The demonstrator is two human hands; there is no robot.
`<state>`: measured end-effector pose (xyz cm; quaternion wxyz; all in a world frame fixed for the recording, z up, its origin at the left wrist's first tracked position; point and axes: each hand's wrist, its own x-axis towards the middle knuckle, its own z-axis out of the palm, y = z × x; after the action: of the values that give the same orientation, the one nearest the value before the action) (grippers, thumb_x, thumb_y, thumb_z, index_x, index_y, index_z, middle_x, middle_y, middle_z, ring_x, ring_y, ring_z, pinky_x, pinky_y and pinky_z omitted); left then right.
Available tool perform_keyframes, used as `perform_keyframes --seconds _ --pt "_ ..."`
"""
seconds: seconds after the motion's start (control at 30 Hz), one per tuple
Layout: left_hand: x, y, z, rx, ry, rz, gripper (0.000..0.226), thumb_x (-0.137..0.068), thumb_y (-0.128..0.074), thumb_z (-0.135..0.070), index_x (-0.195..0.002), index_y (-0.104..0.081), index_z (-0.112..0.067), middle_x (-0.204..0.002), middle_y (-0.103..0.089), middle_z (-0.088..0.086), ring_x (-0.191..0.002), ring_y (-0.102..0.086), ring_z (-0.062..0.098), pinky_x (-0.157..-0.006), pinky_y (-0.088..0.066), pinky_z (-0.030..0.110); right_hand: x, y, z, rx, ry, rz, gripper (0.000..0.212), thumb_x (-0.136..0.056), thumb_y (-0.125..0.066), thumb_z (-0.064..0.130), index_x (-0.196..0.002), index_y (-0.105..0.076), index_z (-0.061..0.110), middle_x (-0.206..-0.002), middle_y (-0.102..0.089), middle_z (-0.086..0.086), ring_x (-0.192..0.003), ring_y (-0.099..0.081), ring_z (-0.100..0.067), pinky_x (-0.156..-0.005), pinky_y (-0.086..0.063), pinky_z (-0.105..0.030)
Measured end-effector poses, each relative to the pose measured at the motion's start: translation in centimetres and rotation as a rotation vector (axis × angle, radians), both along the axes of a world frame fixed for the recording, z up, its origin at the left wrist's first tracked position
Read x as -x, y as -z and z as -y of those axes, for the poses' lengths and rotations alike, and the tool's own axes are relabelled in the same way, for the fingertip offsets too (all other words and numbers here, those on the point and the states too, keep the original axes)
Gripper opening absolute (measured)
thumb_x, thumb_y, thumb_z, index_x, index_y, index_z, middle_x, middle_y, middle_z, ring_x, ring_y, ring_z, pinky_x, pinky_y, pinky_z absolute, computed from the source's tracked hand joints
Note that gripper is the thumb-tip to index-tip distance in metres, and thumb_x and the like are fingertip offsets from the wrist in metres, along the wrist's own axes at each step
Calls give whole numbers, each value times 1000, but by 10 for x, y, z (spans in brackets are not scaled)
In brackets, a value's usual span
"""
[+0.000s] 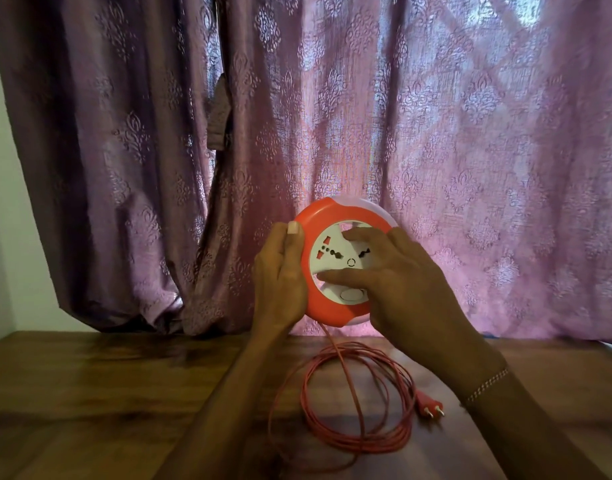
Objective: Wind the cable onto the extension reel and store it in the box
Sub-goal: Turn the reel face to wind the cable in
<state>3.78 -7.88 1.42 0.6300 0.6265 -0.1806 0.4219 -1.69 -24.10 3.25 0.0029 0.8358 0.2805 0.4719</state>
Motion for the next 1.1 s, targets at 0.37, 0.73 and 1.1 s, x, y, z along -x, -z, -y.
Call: perform_keyframes --seconds 0.37,0.73,1.1 --pt "2 -1 2 -8 5 15 58 -97 -39 -59 -87 -54 -4 -76 -64 15 -68 -59 34 -68 -53 59 2 2 -6 -239 175 -31 64 -81 -47 71 -139 -51 45 -101 -65 -4 -97 -59 -27 -80 -44 -40" --pt "0 -3 -2 44 36 -29 49 -102 -40 -48 -90 -59 -4 -86 -71 18 -79 -67 41 -76 -57 62 5 -7 3 -36 -55 206 18 -90 -63 20 -103 -74 22 -104 -67 -5 -89 -56 -31 -73 -38 -41" --pt "0 -2 0 -38 -6 31 59 -96 -39 -61 -89 -56 -4 -80 -67 14 -74 -65 37 -67 -55 61 7 -5 -1 82 54 62 49 -77 -35 27 -99 -77 40 -132 -61 -3 -104 -55 -32 -78 -31 -38"
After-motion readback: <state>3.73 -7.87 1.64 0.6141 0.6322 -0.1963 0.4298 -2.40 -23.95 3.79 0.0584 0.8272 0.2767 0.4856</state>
